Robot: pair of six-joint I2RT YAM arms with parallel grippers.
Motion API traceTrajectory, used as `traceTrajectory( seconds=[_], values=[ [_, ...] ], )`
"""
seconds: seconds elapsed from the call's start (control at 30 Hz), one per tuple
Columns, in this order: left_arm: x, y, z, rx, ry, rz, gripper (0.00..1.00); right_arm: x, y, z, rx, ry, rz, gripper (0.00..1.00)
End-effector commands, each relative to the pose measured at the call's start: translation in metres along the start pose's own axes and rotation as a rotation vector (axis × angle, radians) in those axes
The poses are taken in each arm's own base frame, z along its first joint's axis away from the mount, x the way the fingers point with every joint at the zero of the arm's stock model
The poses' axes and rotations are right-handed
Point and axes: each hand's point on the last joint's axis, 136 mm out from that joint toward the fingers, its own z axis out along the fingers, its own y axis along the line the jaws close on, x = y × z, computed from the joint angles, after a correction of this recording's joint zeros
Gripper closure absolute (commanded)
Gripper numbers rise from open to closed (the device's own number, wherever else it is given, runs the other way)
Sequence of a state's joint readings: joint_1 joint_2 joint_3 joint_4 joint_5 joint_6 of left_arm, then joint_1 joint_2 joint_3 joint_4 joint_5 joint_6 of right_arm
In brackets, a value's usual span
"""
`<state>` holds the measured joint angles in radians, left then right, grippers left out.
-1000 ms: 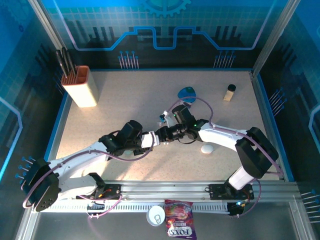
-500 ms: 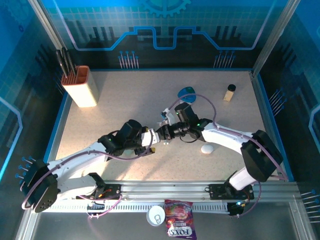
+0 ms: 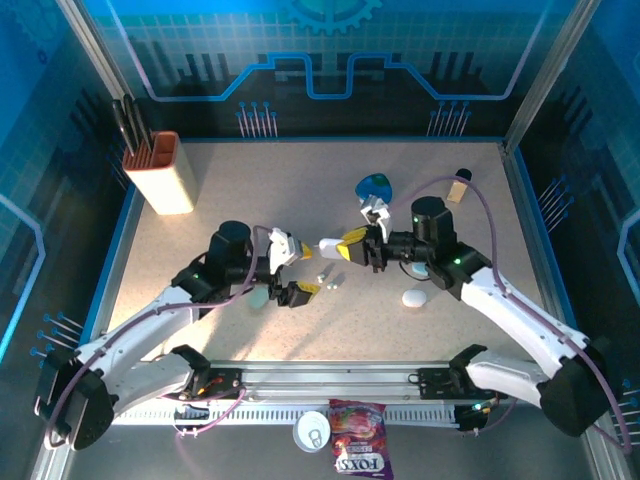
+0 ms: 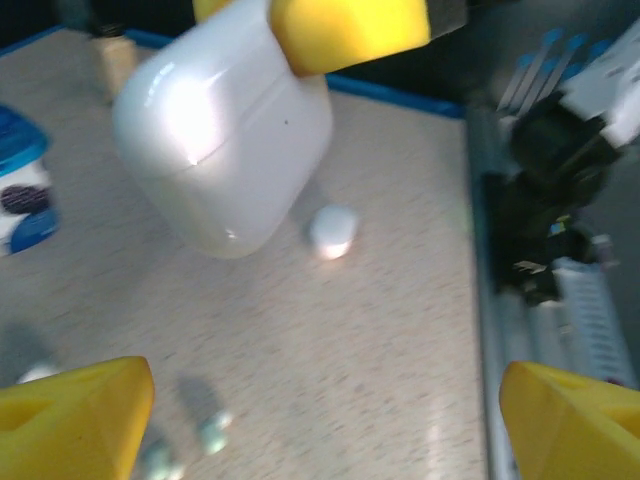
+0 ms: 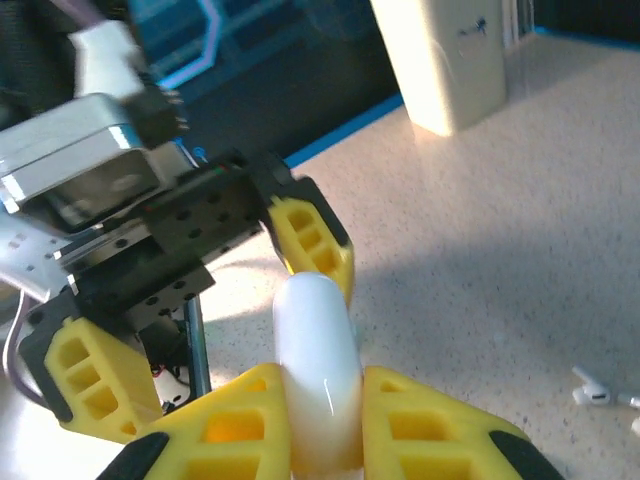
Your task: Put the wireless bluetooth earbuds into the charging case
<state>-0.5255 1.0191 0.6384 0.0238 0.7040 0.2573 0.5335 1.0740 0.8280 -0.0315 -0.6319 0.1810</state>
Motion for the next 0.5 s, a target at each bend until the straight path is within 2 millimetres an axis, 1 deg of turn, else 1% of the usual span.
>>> traceTrajectory(
  seconds=[0.0,0.13,0.23,0.33,0.47],
  values=[
    [-0.041,-0.030,-0.005,0.206,-0.126,-0.021,0.13,-0.011,0.026,-0.011,-0.110,-0.061,-0.141,0.87],
    [-0.058,-0.037,-0.009,0.264,-0.180,-0.020,0.22,-0.022,0.045,-0.014,-0.198,-0.117,-0.167,0.88],
    [-0.064,-0.037,-0.009,0.288,-0.192,-0.038,0.31,-0.021,0.055,-0.010,-0.230,-0.103,-0.191,0.88],
    [-0.068,-0.038,-0.007,0.310,-0.197,-0.063,0.37,-0.019,0.059,-0.005,-0.236,-0.077,-0.209,0.88],
    [-0.070,-0.037,-0.008,0.312,-0.209,-0.062,0.47,-0.017,0.056,-0.002,-0.230,-0.069,-0.208,0.88]
  ],
)
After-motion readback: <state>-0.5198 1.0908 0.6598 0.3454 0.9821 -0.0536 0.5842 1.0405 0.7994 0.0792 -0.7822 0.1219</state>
